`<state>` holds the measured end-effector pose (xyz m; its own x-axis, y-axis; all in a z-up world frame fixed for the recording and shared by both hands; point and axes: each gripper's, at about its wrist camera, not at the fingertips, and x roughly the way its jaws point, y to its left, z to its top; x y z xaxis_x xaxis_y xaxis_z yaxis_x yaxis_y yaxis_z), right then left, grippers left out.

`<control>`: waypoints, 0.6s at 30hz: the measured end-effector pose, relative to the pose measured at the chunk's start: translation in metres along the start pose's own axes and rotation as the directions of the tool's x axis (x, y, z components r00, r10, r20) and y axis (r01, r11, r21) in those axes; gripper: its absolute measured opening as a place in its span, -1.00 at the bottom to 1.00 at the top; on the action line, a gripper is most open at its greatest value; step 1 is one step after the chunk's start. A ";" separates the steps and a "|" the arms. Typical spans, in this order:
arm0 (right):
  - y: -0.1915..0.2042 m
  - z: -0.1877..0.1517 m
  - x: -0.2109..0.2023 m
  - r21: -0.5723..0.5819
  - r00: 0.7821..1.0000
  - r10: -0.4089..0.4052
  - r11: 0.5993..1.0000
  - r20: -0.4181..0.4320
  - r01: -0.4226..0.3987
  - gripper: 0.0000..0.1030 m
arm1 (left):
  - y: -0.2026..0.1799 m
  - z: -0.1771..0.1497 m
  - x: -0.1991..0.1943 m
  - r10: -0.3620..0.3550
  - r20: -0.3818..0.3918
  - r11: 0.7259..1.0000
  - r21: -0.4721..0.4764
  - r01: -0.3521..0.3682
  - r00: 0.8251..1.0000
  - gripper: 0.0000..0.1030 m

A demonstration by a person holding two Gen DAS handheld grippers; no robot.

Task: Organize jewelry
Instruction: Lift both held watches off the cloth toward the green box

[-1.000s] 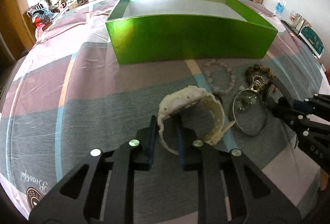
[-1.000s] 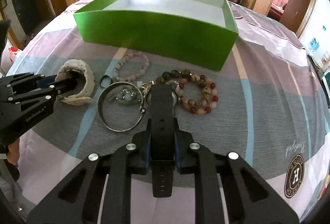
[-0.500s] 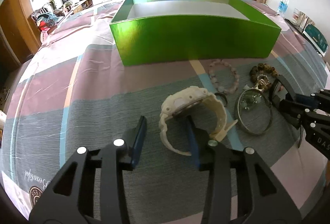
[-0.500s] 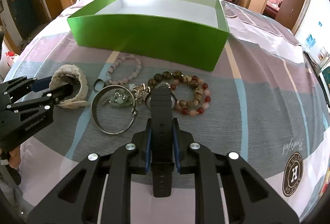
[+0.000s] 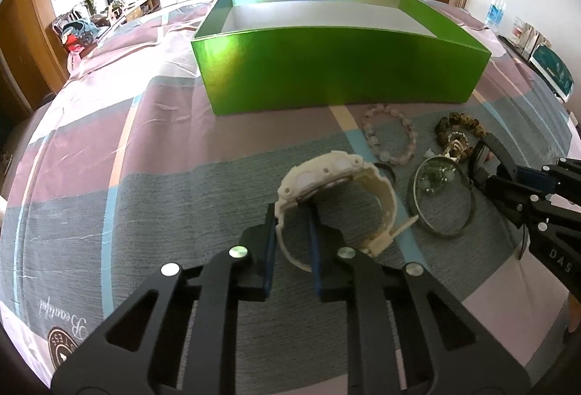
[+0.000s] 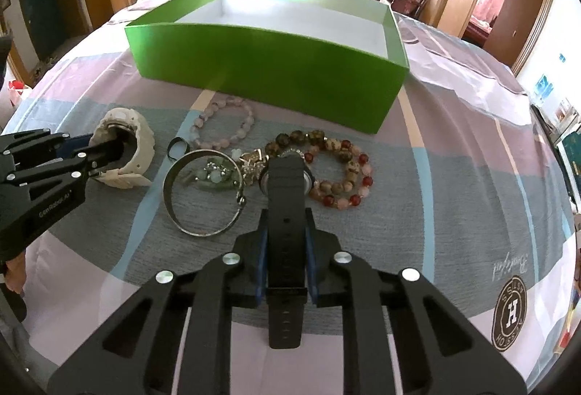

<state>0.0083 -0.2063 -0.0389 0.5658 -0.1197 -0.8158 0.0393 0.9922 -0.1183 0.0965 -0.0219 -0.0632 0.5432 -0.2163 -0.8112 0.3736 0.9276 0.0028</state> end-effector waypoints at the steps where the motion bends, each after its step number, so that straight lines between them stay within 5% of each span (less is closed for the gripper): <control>1: -0.001 0.000 -0.001 0.004 1.000 0.001 1.000 0.003 -0.001 -0.65 | 0.000 0.000 0.000 0.000 0.000 1.000 0.000 0.000 1.000 -0.69; 18: -0.002 0.001 -0.006 0.018 1.000 0.009 1.000 0.017 -0.010 -0.65 | 0.003 0.004 -0.016 -0.006 0.074 1.000 -0.027 0.008 0.997 -0.70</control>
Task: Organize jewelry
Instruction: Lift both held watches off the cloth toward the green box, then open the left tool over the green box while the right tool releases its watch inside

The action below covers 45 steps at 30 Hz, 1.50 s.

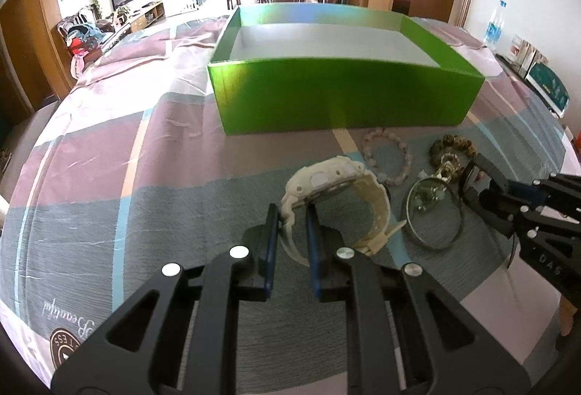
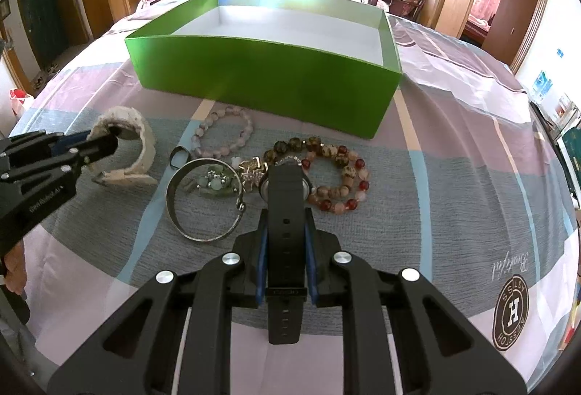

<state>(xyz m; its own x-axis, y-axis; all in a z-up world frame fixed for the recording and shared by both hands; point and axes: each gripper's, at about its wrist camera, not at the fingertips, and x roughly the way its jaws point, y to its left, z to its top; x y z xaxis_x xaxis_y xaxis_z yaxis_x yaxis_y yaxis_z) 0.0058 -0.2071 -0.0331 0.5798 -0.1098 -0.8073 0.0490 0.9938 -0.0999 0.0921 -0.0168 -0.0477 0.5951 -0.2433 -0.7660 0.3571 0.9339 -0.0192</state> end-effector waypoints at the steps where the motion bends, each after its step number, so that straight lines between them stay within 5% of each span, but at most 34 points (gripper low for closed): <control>1: 0.000 0.000 0.000 0.000 1.000 0.000 1.000 0.001 0.000 -0.65 | 0.000 0.001 -0.001 0.000 0.005 1.000 -0.003 0.000 1.000 -0.70; 35: 0.001 0.002 -0.015 0.001 0.997 0.018 1.000 0.079 -0.018 -0.65 | 0.004 -0.004 -0.021 0.008 0.071 1.000 0.002 -0.008 0.997 -0.70; 41: -0.016 0.016 -0.037 0.054 0.991 0.084 0.994 0.108 -0.090 -0.65 | 0.011 0.012 -0.050 -0.025 0.094 0.999 -0.019 0.027 0.995 -0.70; 45: -0.026 0.042 -0.057 0.030 0.988 0.067 0.997 0.136 -0.072 -0.65 | 0.010 0.037 -0.073 0.009 0.128 0.999 0.031 -0.013 0.992 -0.70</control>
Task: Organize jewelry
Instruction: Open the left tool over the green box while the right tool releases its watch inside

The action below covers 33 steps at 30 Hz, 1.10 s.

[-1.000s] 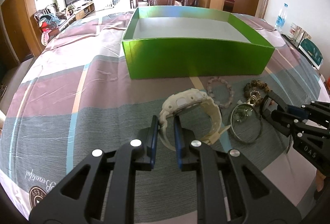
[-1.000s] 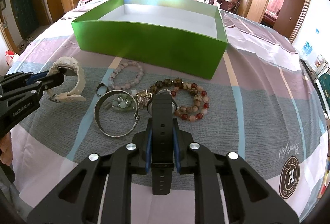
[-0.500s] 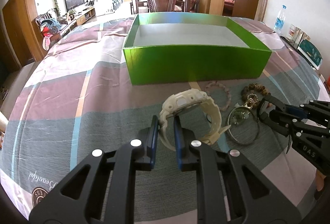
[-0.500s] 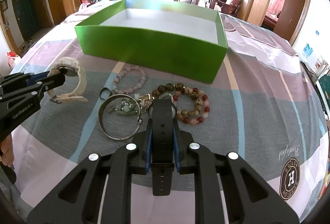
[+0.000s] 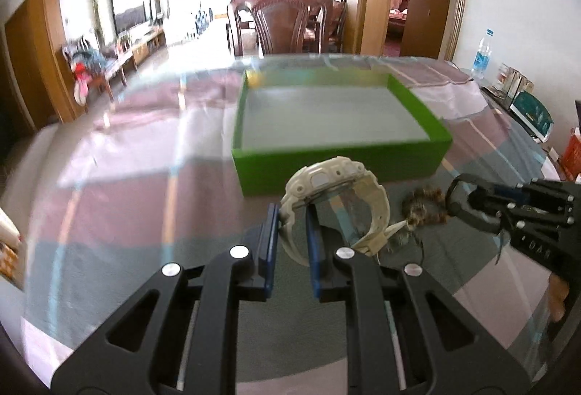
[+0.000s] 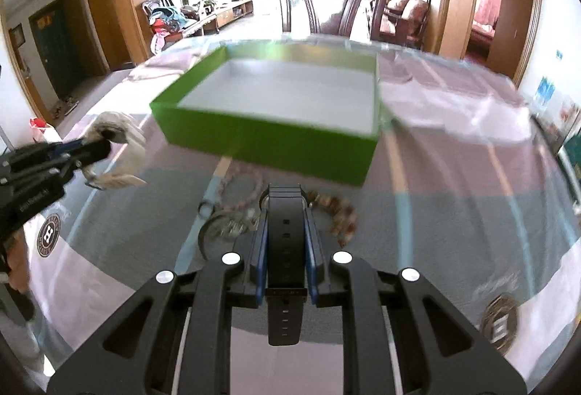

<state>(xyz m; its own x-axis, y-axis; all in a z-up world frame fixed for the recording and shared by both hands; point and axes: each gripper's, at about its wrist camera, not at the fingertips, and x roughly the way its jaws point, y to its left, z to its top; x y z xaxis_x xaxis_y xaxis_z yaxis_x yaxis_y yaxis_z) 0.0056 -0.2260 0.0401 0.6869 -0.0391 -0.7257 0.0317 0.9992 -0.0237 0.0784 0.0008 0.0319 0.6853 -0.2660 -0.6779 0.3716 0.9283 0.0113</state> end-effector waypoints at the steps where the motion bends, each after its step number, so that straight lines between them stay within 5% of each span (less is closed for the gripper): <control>1: -0.002 0.007 -0.002 -0.002 1.000 -0.001 1.000 0.008 0.001 -0.65 | 0.001 0.009 -0.003 0.010 0.009 1.000 0.005 -0.010 1.000 -0.70; 7: -0.009 0.070 0.008 -0.014 0.990 -0.060 0.998 0.127 0.062 -0.65 | 0.015 0.070 0.024 0.069 0.060 0.997 -0.030 -0.067 0.996 -0.70; 15: -0.020 0.105 0.099 0.053 0.999 -0.042 0.998 -0.012 0.043 -0.62 | 0.020 0.097 0.107 0.058 -0.031 0.995 -0.074 -0.061 0.998 -0.61; 17: -0.020 0.101 0.097 0.079 1.000 -0.015 0.997 -0.025 0.016 -0.38 | 0.020 0.097 0.107 0.050 -0.015 0.995 -0.082 -0.051 0.999 -0.07; 19: -0.022 0.092 0.079 0.090 1.000 0.007 0.996 -0.015 -0.005 -0.08 | 0.018 0.094 0.099 0.065 0.012 0.995 -0.081 -0.063 0.998 0.13; 23: -0.021 0.068 0.047 0.053 0.999 0.016 0.998 -0.030 -0.014 -0.08 | 0.001 0.070 0.076 0.058 -0.020 0.998 -0.002 -0.058 0.998 0.13; 26: -0.023 0.035 0.033 0.042 0.997 0.008 0.999 -0.076 -0.005 -0.08 | -0.017 0.041 0.072 -0.010 -0.118 0.999 0.046 0.015 0.993 0.13; 33: -0.033 -0.018 0.058 0.118 0.991 -0.047 0.991 -0.124 0.061 -0.08 | -0.059 -0.020 0.090 -0.073 -0.254 0.981 0.153 0.115 0.964 0.13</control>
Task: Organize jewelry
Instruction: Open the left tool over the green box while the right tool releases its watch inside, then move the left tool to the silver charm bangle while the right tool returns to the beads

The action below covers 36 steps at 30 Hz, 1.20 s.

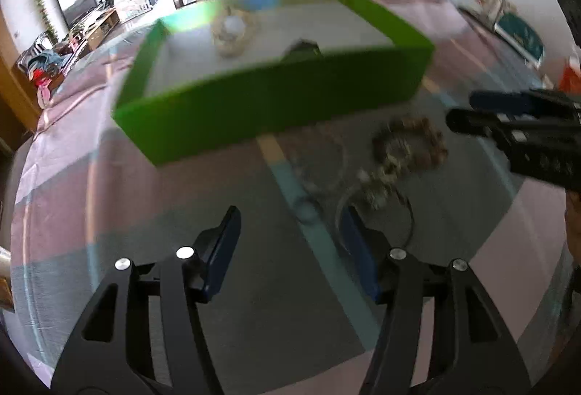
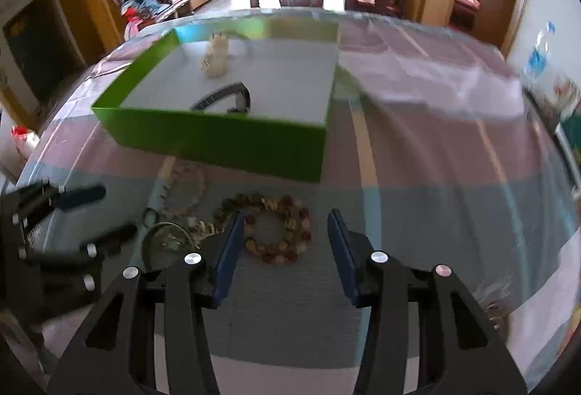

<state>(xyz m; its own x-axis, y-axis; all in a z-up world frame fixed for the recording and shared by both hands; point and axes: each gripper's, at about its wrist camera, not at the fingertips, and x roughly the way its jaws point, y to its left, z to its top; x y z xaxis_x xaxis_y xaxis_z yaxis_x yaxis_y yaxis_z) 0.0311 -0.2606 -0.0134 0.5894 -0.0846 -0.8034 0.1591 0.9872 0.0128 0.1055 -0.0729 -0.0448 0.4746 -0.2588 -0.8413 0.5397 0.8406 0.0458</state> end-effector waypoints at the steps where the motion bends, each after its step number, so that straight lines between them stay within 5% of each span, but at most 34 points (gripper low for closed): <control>1: 0.003 -0.003 0.004 -0.011 1.000 -0.023 1.000 0.002 0.023 -0.08 | -0.002 -0.003 0.004 0.002 -0.005 1.000 0.003 -0.002 1.000 0.13; 8: 0.031 -0.022 0.018 -0.190 0.991 -0.131 0.973 -0.001 0.128 -0.08 | -0.003 -0.013 0.012 0.063 0.015 0.998 0.023 -0.064 0.998 0.26; 15: 0.066 -0.039 -0.001 -0.354 1.000 0.011 0.935 -0.028 -0.020 -0.05 | 0.017 -0.011 0.016 0.110 0.003 0.994 -0.026 -0.110 0.994 0.34; 25: 0.053 -0.030 0.006 -0.287 0.993 -0.119 0.951 0.017 0.119 -0.03 | 0.018 -0.017 0.013 0.118 0.016 0.993 -0.029 -0.117 0.993 0.35; 36: 0.073 -0.042 0.014 -0.373 0.995 -0.096 0.923 0.000 0.089 0.10 | 0.020 -0.019 0.013 0.130 0.020 0.991 -0.039 -0.129 0.991 0.48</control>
<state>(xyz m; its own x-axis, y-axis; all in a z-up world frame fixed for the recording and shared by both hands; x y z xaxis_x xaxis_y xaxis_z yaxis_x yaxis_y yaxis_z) 0.0178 -0.1843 -0.0486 0.5717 -0.1789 -0.8007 -0.0963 0.9546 -0.2820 0.1095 -0.0503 -0.0653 0.5548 -0.1566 -0.8171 0.4464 0.8848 0.1335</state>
